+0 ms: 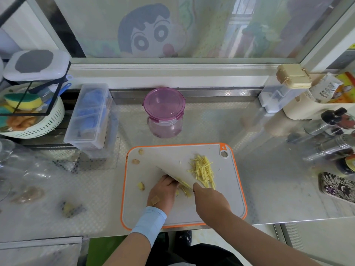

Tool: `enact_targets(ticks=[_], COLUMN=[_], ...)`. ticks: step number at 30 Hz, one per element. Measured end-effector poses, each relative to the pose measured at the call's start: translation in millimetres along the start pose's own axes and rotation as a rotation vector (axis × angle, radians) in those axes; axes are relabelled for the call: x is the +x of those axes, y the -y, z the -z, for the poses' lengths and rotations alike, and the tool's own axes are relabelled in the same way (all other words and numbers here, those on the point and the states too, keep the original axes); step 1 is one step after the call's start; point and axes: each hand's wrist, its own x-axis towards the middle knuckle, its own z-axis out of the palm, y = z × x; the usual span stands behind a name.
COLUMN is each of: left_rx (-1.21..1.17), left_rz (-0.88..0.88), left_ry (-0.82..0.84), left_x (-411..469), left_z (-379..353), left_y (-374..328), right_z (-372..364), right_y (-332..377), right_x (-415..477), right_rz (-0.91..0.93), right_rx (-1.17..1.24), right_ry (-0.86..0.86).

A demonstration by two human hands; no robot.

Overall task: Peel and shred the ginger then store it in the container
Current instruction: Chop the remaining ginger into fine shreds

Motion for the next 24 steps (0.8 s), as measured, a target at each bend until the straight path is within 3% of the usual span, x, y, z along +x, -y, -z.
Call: enact_targets(ticks=[16,24], left_rx=[-0.002,-0.002], left_rz=[0.0,0.038], left_ry=[-0.03,0.038], left_x=[-1.8,-2.8], left_z=[-3.3,-7.7], left_y=[1.6,4.6], right_z=[0.5,3.2], right_y=[4.2,11.8], right_x=[8.0,20.4], right_rz=[0.011,0.04], right_rx=[0.03,0.063], right_ry=[-0.011,-0.031])
